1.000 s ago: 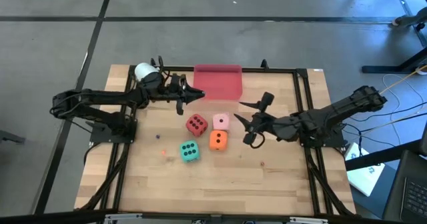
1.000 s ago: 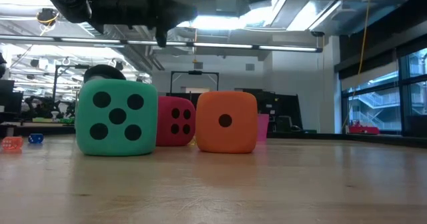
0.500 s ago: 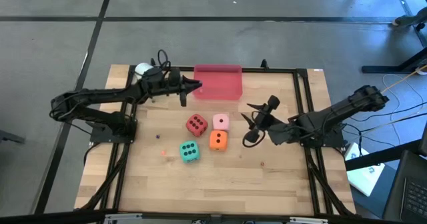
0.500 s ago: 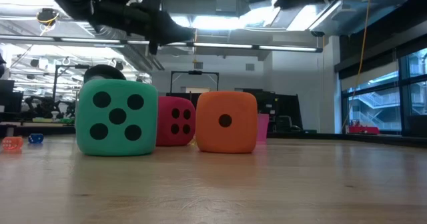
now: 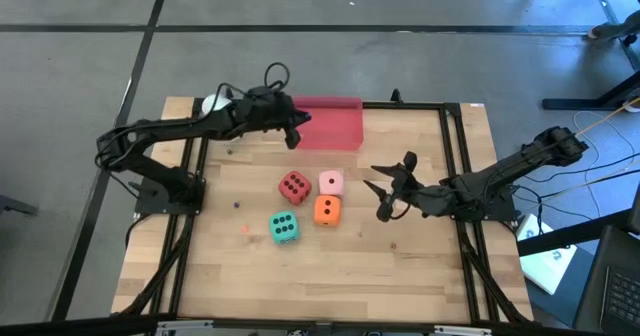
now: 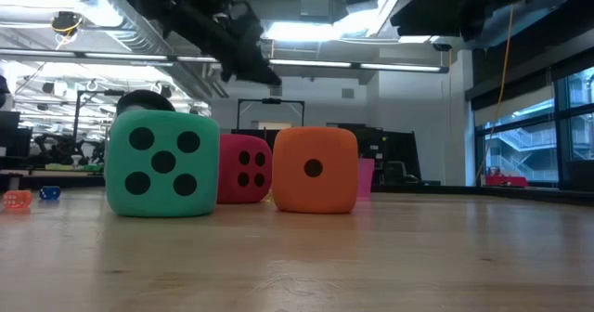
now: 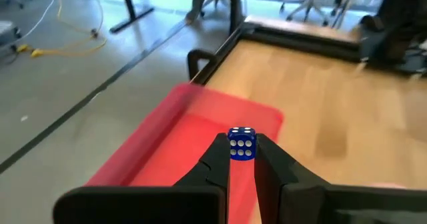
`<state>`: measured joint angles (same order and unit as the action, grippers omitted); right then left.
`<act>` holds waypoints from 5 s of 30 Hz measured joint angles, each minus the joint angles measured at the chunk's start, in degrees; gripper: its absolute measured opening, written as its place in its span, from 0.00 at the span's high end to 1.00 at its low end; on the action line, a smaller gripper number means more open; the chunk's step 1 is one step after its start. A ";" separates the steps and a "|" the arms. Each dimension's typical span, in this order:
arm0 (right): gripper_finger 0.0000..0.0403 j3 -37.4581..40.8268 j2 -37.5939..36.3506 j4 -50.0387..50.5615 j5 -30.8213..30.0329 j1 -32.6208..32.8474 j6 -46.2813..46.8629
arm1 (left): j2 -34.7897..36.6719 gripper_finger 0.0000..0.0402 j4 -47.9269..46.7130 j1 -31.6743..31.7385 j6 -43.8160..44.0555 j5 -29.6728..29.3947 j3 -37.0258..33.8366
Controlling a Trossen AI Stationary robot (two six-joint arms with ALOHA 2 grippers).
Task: Pick & Place Dice
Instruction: Put the right blue die into the pink bin, then put the top red die into the pink bin
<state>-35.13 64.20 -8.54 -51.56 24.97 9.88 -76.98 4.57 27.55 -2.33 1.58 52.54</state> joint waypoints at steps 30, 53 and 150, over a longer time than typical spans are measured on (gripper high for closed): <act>0.49 0.80 -0.06 3.54 4.67 0.04 4.71 | -31.82 0.94 -45.47 5.96 -9.32 2.40 32.85; 0.49 0.80 -0.02 4.46 5.13 0.04 4.71 | -33.65 0.94 -48.34 3.21 -12.06 0.46 33.09; 0.49 0.74 0.00 -2.18 2.51 -0.28 -0.67 | 21.60 0.73 4.98 -22.04 9.78 3.17 -16.31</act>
<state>-34.39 64.20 -10.72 -49.06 24.70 9.21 -55.37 9.55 5.51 7.45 4.75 36.22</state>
